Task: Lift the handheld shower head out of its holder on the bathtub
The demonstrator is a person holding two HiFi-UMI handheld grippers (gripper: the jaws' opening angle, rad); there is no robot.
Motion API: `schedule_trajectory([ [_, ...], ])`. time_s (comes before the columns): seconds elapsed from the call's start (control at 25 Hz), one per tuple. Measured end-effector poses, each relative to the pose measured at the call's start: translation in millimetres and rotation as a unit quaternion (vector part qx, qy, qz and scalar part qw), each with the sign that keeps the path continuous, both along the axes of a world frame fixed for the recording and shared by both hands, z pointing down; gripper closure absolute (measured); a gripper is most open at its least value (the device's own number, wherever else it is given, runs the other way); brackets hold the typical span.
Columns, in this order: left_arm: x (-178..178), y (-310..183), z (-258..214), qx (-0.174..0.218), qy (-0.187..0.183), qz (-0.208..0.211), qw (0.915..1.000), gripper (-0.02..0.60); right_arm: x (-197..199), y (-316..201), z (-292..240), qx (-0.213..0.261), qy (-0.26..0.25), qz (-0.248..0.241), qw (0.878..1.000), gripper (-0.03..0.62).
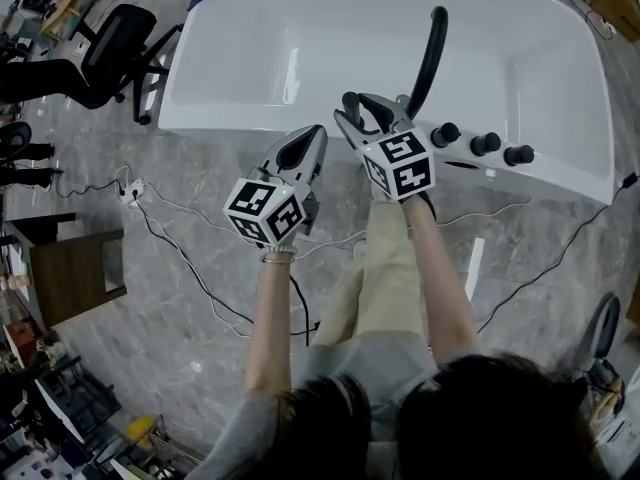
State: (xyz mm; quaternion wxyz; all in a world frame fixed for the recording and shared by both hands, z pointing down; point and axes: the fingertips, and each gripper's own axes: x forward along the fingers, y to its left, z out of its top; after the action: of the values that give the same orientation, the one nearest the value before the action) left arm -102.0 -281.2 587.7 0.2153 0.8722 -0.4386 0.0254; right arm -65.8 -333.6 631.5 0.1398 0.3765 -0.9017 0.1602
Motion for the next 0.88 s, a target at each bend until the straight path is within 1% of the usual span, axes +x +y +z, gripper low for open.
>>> schedule_trajectory([
  [0.32, 2, -2, 24, -0.016, 0.002, -0.005, 0.9999, 0.577, -2, -8, 27, -0.014, 0.004, 0.004, 1.000, 0.416],
  [0.52, 1, -5, 41, -0.023, -0.001, -0.010, 0.9997, 0.577, -8, -11, 50, -0.022, 0.017, -0.008, 1.000, 0.416],
  [0.76, -1, -8, 54, -0.033, -0.002, -0.017, 0.9993, 0.577, -8, -15, 65, -0.025, 0.033, -0.005, 0.999, 0.418],
  [0.88, 0, -10, 56, -0.034, -0.003, -0.017, 0.9993, 0.577, -8, -15, 68, -0.019, 0.049, -0.012, 0.999, 0.444],
])
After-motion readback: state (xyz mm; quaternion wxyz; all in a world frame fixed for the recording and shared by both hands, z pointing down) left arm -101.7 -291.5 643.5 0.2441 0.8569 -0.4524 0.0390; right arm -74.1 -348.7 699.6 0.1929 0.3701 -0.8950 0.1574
